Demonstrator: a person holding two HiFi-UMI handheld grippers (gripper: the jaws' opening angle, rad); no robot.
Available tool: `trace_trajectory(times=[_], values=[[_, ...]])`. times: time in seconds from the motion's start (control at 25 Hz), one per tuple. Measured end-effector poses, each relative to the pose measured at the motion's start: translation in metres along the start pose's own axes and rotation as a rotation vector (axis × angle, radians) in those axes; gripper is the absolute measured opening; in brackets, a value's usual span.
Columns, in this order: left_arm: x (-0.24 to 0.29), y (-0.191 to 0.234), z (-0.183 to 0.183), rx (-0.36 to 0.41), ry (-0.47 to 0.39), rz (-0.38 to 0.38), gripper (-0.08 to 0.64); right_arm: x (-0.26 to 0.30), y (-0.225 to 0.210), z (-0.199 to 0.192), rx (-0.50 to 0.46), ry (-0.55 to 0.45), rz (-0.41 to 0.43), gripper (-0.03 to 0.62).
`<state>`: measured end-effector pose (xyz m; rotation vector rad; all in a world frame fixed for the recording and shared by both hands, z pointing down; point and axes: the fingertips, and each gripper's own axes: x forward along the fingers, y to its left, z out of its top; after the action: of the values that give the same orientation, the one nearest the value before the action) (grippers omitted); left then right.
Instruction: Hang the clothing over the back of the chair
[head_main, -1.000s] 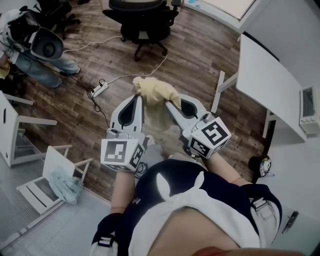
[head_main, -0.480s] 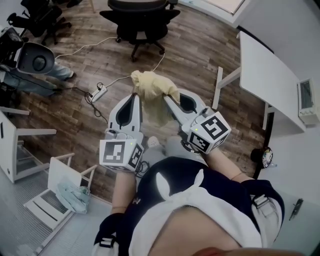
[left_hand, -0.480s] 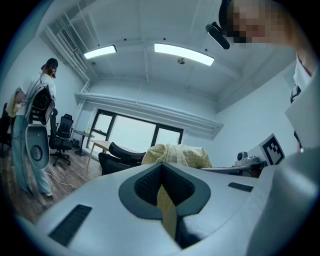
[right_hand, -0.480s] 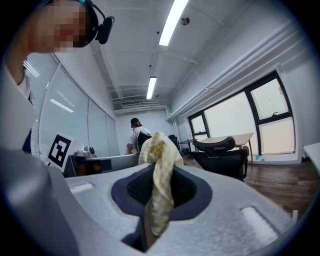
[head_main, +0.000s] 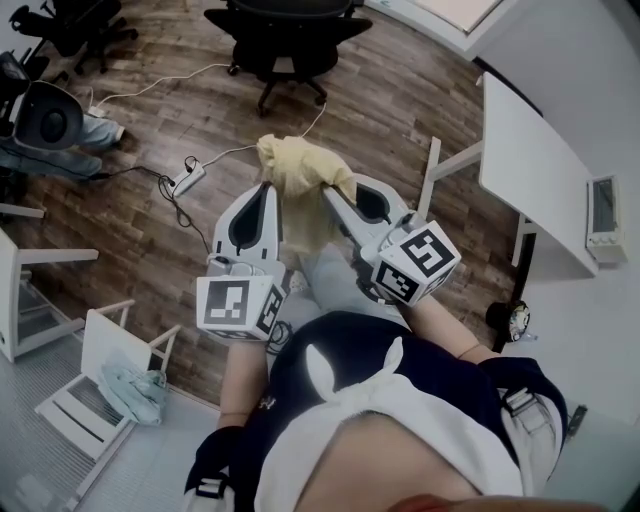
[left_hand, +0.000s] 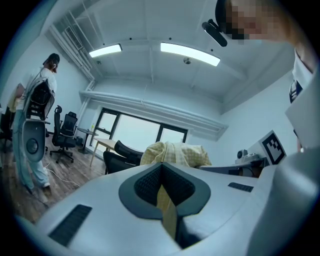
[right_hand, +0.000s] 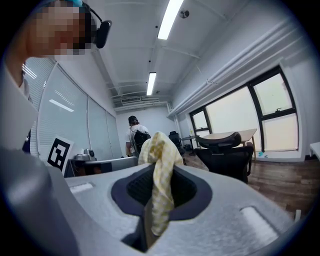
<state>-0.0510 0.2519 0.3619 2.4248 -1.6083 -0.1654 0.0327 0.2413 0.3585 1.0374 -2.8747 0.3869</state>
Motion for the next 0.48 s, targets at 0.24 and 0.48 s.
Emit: trace_trajectory(times=[0.24, 0.48], values=[[0.020, 0.032, 0.013, 0.018, -0.010, 0.042, 0.005, 0.037, -0.018, 0.004, 0.011, 0.006, 0.021, 0.057], [0.055, 0.051, 0.026, 0.036, -0.013, 0.048, 0.005, 0.068, -0.041, 0.023, 0.011, -0.020, 0.041, 0.057]])
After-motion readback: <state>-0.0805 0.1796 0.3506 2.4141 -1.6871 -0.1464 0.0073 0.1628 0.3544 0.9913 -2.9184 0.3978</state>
